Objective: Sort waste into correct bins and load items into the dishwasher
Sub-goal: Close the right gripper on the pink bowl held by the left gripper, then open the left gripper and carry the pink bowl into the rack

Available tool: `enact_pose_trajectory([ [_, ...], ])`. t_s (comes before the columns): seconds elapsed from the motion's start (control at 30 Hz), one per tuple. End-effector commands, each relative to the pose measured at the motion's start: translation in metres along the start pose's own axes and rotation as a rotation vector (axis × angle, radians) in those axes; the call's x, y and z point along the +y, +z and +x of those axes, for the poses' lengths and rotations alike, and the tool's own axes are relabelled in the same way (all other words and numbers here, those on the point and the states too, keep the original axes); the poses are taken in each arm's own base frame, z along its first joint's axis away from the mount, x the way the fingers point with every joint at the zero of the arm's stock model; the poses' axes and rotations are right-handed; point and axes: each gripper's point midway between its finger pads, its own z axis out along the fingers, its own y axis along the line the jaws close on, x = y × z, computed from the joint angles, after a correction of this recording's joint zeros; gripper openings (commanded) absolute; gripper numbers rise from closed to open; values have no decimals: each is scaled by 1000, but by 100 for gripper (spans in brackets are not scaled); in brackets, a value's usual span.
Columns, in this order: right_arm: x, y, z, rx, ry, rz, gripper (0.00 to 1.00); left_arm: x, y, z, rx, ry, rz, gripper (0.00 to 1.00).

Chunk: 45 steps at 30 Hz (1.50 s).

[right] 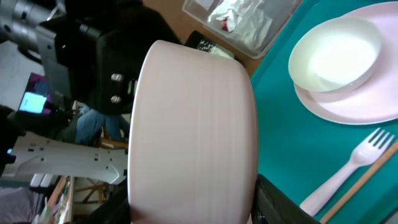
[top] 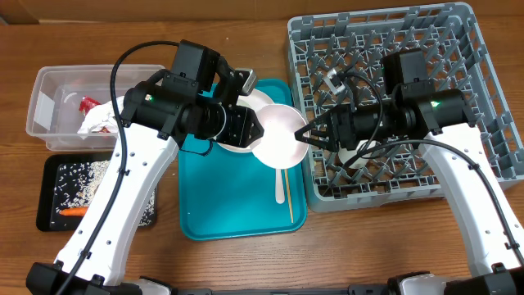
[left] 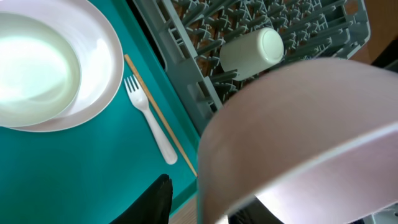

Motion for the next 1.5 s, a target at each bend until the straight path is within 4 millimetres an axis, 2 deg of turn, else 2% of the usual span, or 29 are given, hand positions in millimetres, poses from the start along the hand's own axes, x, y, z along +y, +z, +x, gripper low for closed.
enact_pose_trajectory([
  [0.0,-9,2,-2,-6,49,49,43,-4,0,-3,-5,4,9,32],
  [0.23,-17,1,-9,-28,59,96,43,-4,0,-2,-2,3,8,31],
  [0.47,-51,-6,-11,-46,124,297,42,-4,0,-2,-1,3,8,31],
  [0.7,-84,-21,-23,-101,125,503,42,-4,0,-2,-2,3,8,31],
  [0.83,-106,-36,-27,-127,113,653,42,-4,0,-2,-1,3,8,31],
  [1.0,-133,-65,-35,-180,118,881,42,-4,0,-2,-1,3,8,32],
  [1.2,-151,-96,-45,-239,98,1079,42,-3,1,-1,3,0,7,32],
  [1.33,-162,-125,-53,-289,80,1254,37,-1,4,3,17,-7,5,32],
  [1.47,-169,-134,-56,-261,24,1329,37,2,7,6,28,-11,-3,32],
])
